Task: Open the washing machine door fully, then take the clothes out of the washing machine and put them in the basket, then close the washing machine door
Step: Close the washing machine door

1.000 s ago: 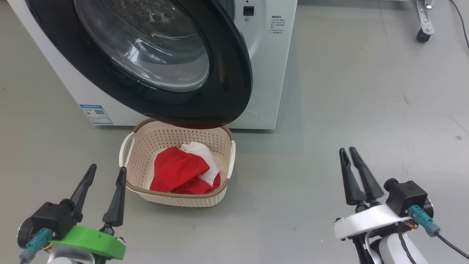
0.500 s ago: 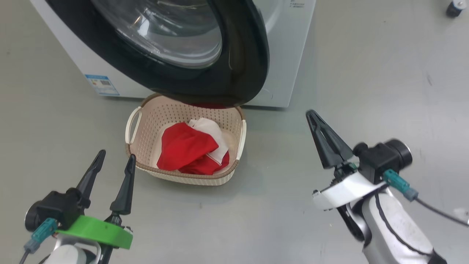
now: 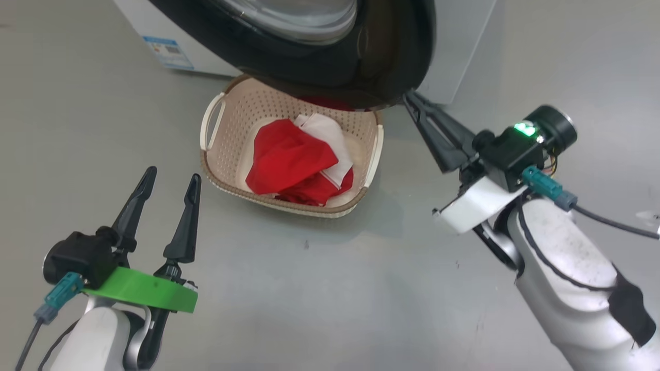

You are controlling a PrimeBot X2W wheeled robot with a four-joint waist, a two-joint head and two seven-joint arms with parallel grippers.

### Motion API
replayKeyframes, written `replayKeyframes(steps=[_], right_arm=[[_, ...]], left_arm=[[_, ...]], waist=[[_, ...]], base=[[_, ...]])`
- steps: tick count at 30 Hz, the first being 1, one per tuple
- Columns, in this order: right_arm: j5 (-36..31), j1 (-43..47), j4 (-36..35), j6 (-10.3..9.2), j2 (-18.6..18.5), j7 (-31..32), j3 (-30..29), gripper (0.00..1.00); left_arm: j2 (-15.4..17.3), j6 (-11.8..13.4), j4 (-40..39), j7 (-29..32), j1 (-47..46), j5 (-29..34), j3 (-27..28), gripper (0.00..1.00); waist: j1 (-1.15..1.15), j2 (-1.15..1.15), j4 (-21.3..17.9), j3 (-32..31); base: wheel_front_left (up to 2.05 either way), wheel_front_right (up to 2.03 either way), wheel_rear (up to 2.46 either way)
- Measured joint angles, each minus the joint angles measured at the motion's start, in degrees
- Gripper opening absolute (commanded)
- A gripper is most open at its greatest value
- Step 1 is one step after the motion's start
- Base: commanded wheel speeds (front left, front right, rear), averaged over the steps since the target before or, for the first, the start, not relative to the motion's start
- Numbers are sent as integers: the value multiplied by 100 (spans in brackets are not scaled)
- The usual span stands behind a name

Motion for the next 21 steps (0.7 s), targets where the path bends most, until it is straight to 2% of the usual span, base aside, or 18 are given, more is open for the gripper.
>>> replayKeyframes(steps=[7,14,21], right_arm=[[36,-630,215,0,-204,59,15,0],[135,-1061,490,0,-286,58,132,0],[194,-1494,683,1,-339,22,-7,0]], left_arm=[[-147,-71,71,-1,-308,0,-2,100],[-229,-101,182,-1,-409,9,18,100],[-253,-142,240,-1,-534,42,135,100]], waist=[[0,0,280,404],[0,0,523,730],[0,0,659,1001]], base=[[0,0,0],[0,0,0],[0,0,0]])
